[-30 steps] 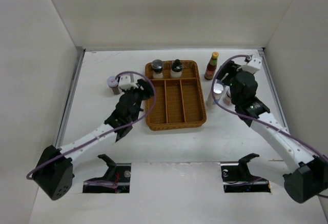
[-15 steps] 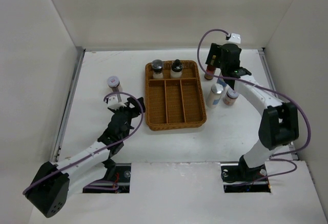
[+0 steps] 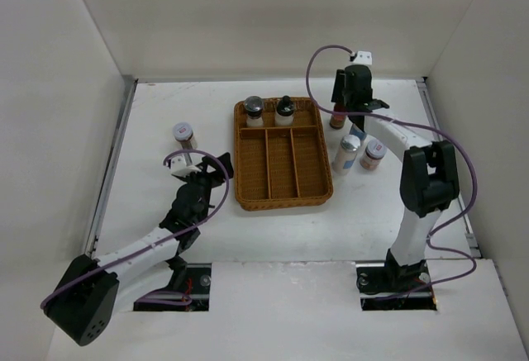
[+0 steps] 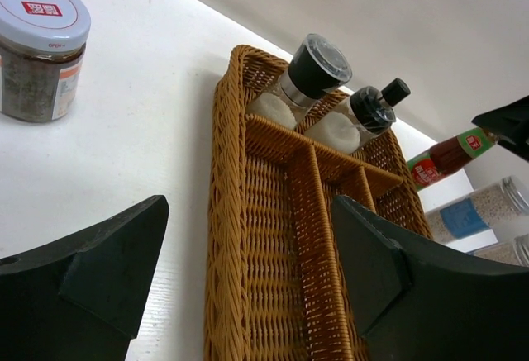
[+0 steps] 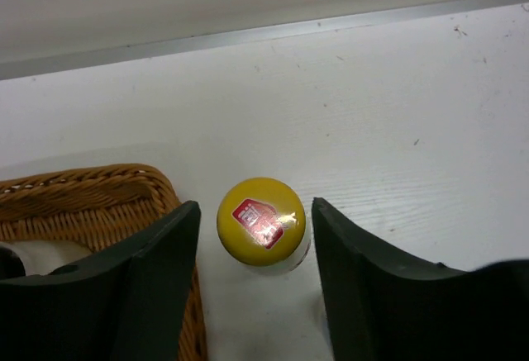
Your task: Organize the condiment bottles
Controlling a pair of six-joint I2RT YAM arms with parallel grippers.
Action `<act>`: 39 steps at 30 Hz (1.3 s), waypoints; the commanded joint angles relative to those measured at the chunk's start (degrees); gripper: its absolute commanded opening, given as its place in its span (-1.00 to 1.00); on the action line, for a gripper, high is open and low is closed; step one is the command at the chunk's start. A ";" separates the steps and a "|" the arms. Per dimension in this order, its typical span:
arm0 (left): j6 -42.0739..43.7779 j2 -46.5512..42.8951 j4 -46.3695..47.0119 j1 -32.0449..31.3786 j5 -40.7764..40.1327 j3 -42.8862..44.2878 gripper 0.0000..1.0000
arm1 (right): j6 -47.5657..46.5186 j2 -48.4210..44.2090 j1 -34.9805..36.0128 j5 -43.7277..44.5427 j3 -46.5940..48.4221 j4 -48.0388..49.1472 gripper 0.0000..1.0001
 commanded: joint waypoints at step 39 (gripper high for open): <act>0.00 6.94 9.02 1.37 1.54 -0.66 0.61 | -3.63 -0.59 11.89 1.13 6.99 15.16 -0.31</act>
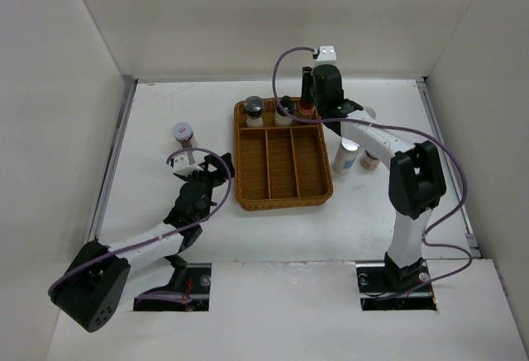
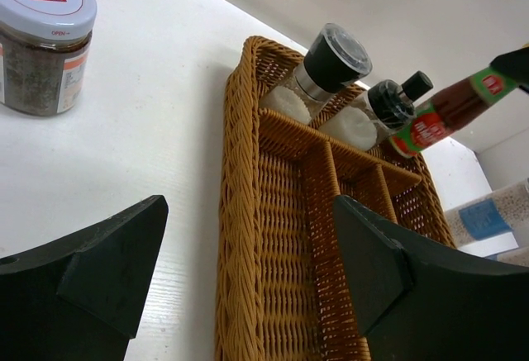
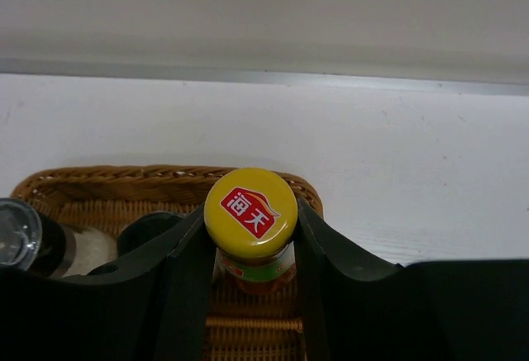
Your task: Organize the condiment bottles
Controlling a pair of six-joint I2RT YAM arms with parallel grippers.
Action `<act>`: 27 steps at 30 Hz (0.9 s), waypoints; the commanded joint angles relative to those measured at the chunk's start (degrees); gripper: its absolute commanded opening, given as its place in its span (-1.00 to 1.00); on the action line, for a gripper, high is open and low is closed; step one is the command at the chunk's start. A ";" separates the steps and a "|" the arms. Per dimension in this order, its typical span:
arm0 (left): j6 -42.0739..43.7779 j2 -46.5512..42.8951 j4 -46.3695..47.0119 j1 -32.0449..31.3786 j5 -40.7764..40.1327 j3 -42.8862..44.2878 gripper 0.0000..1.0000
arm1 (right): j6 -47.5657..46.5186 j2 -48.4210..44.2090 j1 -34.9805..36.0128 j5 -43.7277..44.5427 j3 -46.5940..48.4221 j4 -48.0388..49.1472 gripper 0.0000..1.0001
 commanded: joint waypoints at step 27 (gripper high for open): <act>0.42 -2.95 -0.83 2.17 0.22 -0.03 0.60 | 0.38 -3.41 1.53 1.02 -8.46 16.19 0.50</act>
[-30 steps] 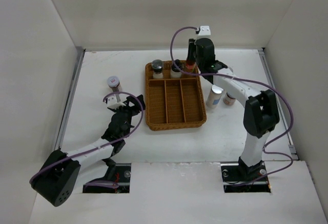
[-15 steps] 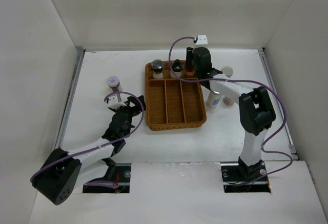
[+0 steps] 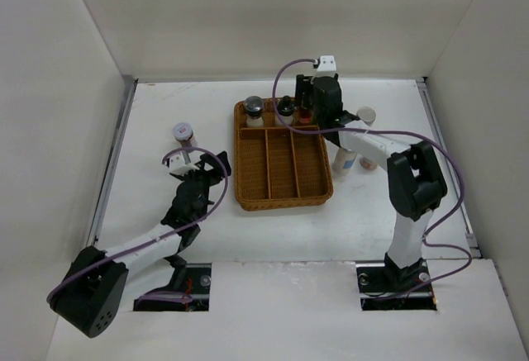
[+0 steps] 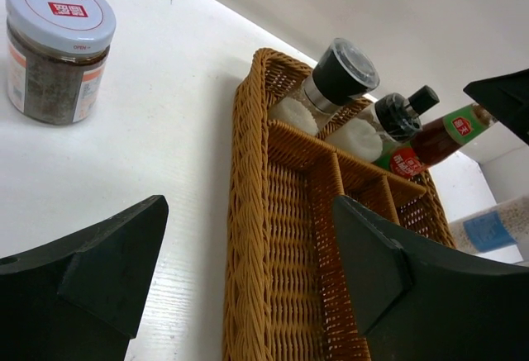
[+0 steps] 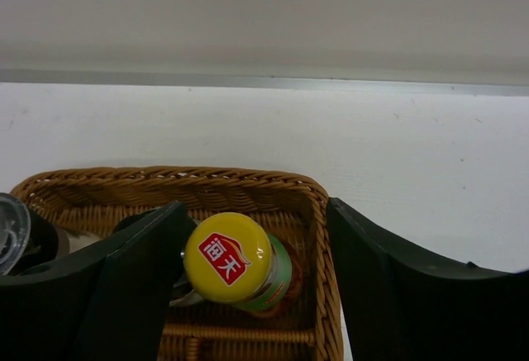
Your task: Organize the condiment bottles
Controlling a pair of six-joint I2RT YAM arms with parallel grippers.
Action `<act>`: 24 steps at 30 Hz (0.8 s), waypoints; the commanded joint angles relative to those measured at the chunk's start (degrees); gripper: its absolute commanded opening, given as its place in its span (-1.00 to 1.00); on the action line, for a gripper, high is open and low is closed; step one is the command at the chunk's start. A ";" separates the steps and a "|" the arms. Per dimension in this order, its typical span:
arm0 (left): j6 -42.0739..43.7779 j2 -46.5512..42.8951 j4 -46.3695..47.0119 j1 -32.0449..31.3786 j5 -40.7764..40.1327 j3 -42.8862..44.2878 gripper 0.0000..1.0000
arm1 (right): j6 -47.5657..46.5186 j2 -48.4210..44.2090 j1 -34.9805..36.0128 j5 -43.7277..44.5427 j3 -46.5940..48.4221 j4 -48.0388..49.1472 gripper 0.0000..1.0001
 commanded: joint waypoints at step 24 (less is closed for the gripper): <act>3.10 16.18 -34.94 14.25 -7.52 32.42 0.90 | 19.77 -39.63 17.13 2.91 -32.68 3.46 -0.08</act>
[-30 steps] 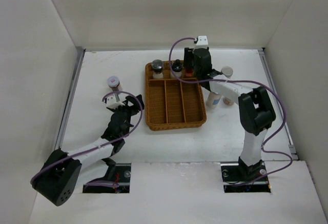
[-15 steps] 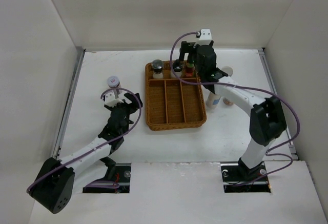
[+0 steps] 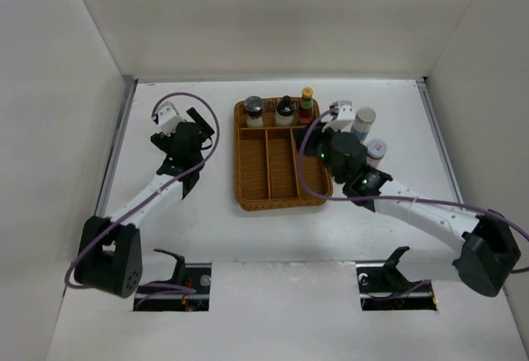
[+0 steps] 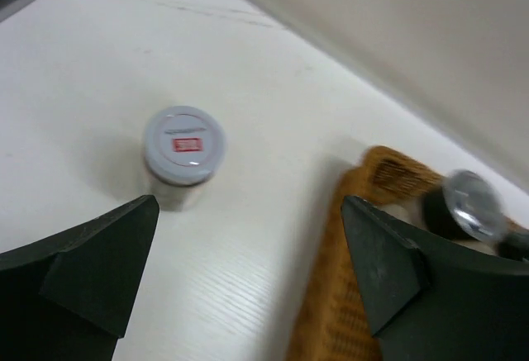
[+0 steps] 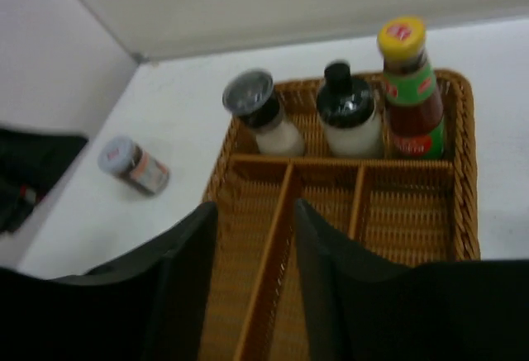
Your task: Organize the condiment bottles
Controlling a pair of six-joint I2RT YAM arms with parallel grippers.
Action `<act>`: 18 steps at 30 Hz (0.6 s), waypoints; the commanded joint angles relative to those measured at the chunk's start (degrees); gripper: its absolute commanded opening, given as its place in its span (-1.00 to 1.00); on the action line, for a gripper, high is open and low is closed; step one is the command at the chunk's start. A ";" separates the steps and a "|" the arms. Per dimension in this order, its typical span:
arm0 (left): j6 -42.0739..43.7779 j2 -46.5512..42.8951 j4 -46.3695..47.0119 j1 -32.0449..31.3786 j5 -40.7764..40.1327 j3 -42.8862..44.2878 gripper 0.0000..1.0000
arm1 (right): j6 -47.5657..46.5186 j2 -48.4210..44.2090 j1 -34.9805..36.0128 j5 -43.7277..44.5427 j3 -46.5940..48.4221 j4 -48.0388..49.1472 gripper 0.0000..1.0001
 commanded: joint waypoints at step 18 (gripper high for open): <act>6.80 24.46 -3.49 11.93 6.47 16.70 0.80 | 2.57 -12.74 5.47 -2.68 -17.30 6.39 0.84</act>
